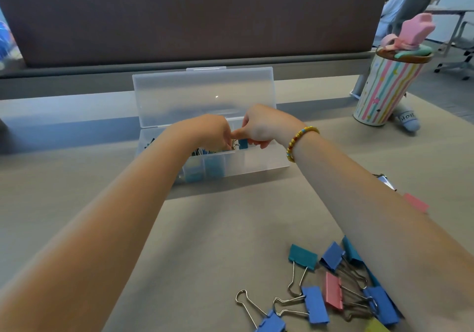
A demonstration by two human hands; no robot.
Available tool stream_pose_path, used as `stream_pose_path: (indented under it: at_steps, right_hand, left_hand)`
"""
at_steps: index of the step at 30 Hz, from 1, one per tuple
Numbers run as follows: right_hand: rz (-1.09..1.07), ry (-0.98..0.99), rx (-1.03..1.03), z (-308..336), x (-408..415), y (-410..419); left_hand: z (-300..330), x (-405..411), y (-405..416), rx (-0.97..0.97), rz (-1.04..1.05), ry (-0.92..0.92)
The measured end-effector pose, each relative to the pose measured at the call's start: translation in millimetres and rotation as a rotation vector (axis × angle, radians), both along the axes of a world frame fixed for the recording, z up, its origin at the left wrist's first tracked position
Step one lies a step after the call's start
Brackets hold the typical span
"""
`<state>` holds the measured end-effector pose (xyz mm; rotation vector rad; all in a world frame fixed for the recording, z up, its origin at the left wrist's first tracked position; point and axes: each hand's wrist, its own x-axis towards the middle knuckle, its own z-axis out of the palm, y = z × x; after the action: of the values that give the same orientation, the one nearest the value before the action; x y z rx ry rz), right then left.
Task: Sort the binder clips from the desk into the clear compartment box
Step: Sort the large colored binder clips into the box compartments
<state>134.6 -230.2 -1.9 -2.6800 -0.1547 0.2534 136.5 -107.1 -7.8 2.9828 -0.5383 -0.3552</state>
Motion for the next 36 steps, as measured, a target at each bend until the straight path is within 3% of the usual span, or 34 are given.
stream_pose_path:
  at_steps: [13, 19, 26, 30, 36]
  right_hand:
    - [0.027, -0.003, -0.035, -9.3, 9.6, 11.7]
    - [0.118, 0.003, -0.172, -8.1, 5.1, 15.1]
    - [0.15, 0.02, -0.286, -5.8, 0.4, 17.2]
    - [0.092, -0.02, -0.071, -1.2, -12.4, 11.7]
    - [-0.03, -0.41, 0.172, -6.4, -69.9, -9.0]
  left_hand:
    - [1.0, 12.4, 5.2, -0.016, 0.031, 0.06]
    - [4.3, 9.8, 14.4, -0.109, 0.026, 0.033]
    - [1.1, -3.2, 17.6, -0.015, -0.006, 0.015]
    - [-1.4, -19.9, 19.0, -0.147, 0.022, -0.117]
    - [-8.9, -81.9, 9.0, -0.463, 0.02, -0.245]
